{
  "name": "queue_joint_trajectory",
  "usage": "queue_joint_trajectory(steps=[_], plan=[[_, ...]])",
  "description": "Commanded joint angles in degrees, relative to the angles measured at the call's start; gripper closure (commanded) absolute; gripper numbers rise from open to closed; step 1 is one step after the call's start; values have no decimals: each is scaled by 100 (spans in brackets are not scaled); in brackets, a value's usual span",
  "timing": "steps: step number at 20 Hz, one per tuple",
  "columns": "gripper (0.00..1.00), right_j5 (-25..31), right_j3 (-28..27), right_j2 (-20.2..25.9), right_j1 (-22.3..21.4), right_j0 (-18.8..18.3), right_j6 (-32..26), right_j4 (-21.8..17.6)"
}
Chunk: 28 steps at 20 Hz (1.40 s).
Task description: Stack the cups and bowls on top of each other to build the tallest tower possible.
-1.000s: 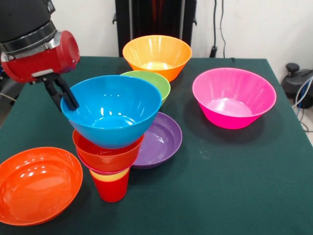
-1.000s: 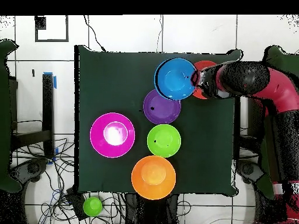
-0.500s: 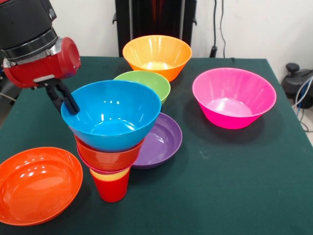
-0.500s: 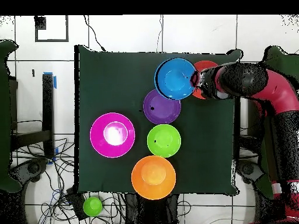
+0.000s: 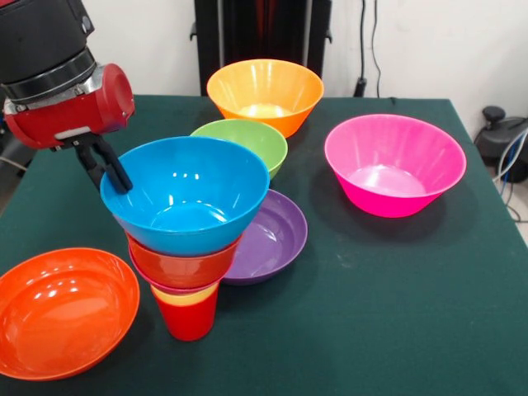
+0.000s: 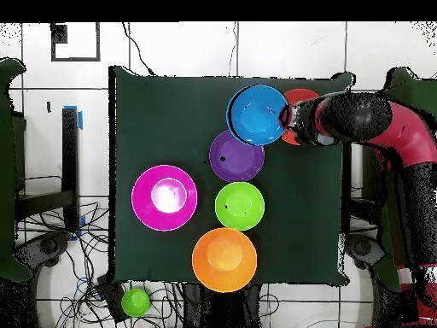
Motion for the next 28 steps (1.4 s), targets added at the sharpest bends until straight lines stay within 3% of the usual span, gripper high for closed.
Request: queue_joint_trajectory(steps=[1,28], plan=[[100,-73,7,16,93,156,-1769,-433],[100,-297,210,-28,-94,165,-1650,-689]])
